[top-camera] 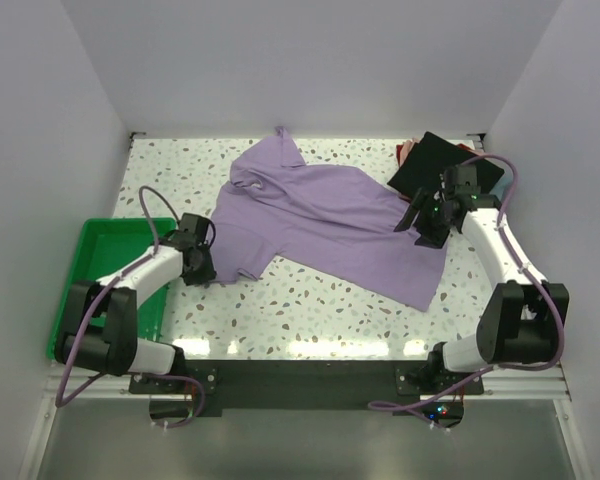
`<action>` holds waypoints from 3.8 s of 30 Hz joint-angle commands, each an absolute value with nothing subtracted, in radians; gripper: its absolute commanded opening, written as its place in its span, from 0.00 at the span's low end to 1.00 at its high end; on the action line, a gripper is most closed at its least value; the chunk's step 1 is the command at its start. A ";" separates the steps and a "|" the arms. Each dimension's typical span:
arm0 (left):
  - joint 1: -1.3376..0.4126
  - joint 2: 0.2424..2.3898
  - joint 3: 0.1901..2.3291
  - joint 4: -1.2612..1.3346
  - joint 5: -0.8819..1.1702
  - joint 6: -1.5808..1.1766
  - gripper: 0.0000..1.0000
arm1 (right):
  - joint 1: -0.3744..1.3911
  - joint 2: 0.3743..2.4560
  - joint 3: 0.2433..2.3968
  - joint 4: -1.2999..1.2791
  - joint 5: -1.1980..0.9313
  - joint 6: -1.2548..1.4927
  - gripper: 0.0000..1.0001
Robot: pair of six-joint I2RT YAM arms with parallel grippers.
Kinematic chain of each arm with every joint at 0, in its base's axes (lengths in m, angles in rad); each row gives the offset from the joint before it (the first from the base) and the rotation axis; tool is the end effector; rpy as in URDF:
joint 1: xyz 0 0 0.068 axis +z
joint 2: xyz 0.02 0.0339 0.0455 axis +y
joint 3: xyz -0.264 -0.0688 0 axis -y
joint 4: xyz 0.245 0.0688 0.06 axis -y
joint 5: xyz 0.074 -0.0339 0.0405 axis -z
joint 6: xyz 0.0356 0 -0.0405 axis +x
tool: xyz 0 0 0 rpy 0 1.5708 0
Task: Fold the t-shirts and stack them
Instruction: Fold the tshirt
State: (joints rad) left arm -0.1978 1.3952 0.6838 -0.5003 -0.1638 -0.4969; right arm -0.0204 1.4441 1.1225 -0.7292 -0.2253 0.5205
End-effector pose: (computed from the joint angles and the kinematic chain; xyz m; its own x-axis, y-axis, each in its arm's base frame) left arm 0.2335 -0.0409 0.1568 -0.8726 -0.3048 -0.3817 -0.3166 0.9480 -0.0333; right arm 0.2922 0.0020 0.2605 -0.7980 0.5011 -0.3347 0.3525 0.8386 0.4153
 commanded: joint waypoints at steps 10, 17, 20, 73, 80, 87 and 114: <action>-0.137 1.396 0.614 -0.374 -0.051 -0.509 0.23 | -0.020 1.407 1.124 -0.756 -0.221 0.495 0.66; -0.118 1.390 0.626 -0.399 -0.028 -0.512 0.00 | -0.020 1.390 1.091 -0.791 -0.181 0.480 0.66; -0.094 1.353 0.646 -0.432 -0.035 -0.520 0.00 | -0.020 1.373 1.056 -0.842 -0.094 0.485 0.66; 0.000 1.290 0.813 -0.578 0.063 -0.479 0.00 | -0.021 1.451 0.689 -0.738 0.127 0.684 0.02; 0.000 1.210 0.870 -0.656 0.104 -0.526 0.00 | -0.021 1.419 0.768 -0.900 0.032 0.614 0.00; 0.000 1.056 0.831 -0.742 0.130 -0.594 0.00 | -0.021 1.303 0.798 -1.095 0.018 0.568 0.00; 0.000 0.535 0.907 -1.309 0.071 -0.709 0.00 | 0.173 1.112 0.833 -1.328 0.032 0.569 0.00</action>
State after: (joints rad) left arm -0.0067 0.5343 0.8921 -1.2747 0.0486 -0.6956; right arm 0.1703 1.1225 0.7864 -1.2797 0.0116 0.5735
